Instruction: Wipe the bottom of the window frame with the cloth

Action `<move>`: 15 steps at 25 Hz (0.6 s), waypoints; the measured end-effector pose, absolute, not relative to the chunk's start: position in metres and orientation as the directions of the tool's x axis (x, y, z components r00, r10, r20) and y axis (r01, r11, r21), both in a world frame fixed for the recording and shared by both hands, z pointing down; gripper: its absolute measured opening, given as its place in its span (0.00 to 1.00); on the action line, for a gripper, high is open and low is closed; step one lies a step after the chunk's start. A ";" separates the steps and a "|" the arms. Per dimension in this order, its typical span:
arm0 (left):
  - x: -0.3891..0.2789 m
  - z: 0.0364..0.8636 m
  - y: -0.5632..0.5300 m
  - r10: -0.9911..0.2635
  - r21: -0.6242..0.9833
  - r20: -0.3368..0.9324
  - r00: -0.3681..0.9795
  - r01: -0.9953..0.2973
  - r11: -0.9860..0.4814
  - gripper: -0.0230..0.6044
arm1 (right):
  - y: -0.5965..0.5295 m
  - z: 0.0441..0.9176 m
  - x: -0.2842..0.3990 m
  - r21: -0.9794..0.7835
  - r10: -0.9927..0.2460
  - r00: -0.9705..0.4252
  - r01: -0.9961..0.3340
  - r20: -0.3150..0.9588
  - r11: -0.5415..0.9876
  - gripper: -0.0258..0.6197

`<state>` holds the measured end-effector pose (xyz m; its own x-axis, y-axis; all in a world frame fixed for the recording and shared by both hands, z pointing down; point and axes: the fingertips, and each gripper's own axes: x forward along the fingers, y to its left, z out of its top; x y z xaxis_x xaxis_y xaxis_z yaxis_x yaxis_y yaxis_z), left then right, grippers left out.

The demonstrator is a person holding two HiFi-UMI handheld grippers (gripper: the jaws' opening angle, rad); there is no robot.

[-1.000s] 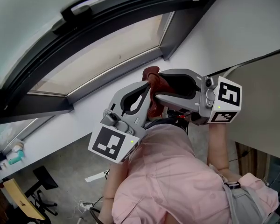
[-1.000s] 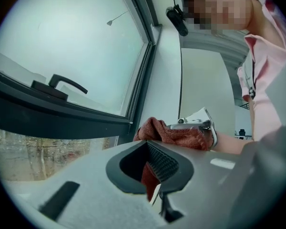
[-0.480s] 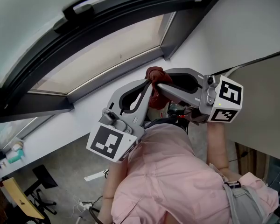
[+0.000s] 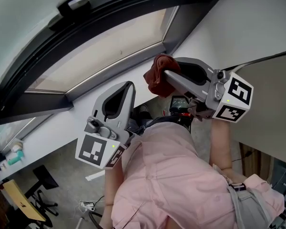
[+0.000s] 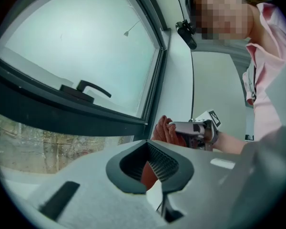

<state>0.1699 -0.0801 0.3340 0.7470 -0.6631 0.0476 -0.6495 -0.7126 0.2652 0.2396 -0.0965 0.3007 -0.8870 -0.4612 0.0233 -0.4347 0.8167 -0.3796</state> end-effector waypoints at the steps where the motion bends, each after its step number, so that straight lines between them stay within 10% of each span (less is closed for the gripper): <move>1: 0.164 0.339 -0.077 -0.676 0.277 0.063 0.734 -0.663 -0.695 0.03 | -0.097 0.301 0.241 -0.379 -0.463 -0.886 -0.436 0.021 0.816 0.14; 15: 0.077 0.364 -0.050 -0.784 0.320 0.145 0.604 -0.778 -0.540 0.03 | -0.101 0.320 0.243 -0.340 -0.593 -0.801 -0.583 0.084 0.738 0.14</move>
<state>0.0772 -0.0498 0.3643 0.6036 -0.7839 0.1454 -0.7784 -0.5400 0.3201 0.2434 -0.1010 0.3197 -0.8005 -0.5934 0.0840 -0.5828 0.7382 -0.3397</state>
